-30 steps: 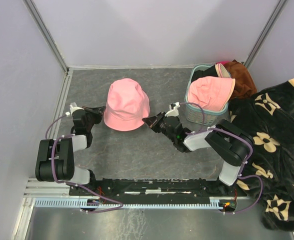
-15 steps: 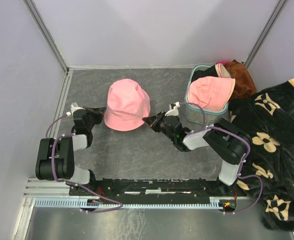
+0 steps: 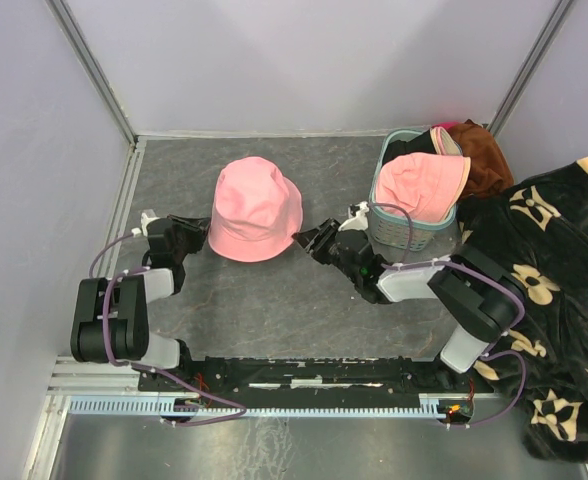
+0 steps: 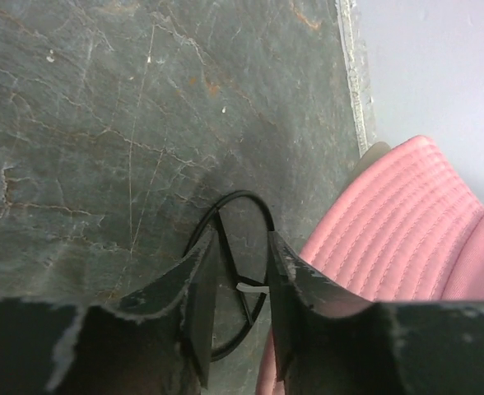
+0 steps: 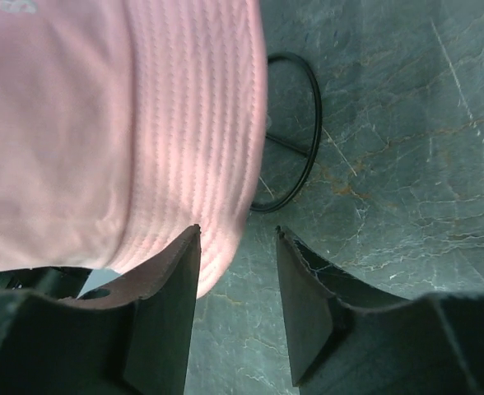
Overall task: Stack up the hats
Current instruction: Stack the hat on the hat, then pick up the hat from the bin.
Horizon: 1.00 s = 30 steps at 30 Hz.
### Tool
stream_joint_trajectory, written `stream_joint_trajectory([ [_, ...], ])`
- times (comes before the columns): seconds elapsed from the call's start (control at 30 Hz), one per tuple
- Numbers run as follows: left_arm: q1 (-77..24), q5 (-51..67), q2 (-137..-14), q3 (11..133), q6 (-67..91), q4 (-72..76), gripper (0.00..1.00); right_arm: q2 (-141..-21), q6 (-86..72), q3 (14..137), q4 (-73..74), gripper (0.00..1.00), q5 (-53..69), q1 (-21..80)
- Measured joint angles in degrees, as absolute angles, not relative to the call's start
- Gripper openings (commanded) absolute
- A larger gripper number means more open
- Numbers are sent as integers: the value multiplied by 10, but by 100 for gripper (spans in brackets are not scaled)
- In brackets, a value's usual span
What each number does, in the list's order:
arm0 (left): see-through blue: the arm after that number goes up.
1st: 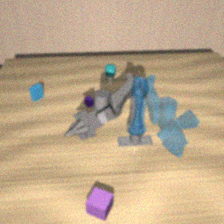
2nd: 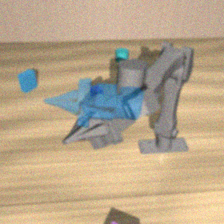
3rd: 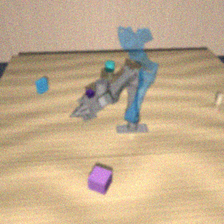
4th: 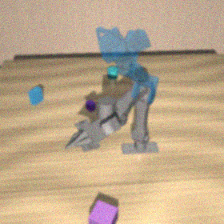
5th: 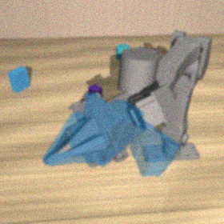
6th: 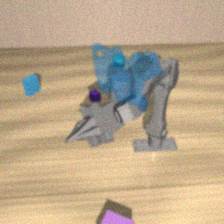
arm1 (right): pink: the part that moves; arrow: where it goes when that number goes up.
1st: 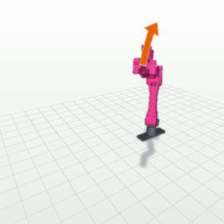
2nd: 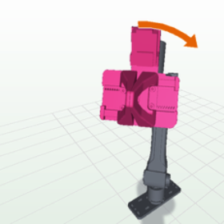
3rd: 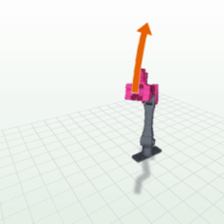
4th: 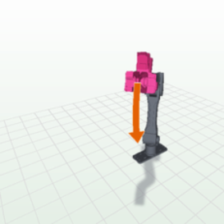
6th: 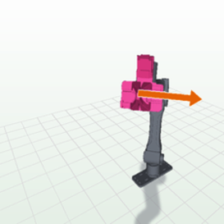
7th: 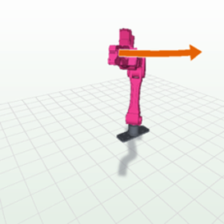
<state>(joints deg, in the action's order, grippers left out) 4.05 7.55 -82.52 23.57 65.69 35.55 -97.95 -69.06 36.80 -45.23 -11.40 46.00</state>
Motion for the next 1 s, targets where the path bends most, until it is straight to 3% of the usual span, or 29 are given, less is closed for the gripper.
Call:
stream_joint_trajectory([
  [0.33,41,55,-768,237,634,293,53,-872,-624,359,-373,52,-153,441],
  [0.6,41,22,-695,251,598,223,57,-811,-542,392,-274,57,-178,430],
  [0.83,41,-2,-633,265,573,174,58,-738,-405,534,-105,68,-210,411],
  [1.0,41,-14,-596,289,554,140,58,-685,-317,625,0,70,-236,350],
])
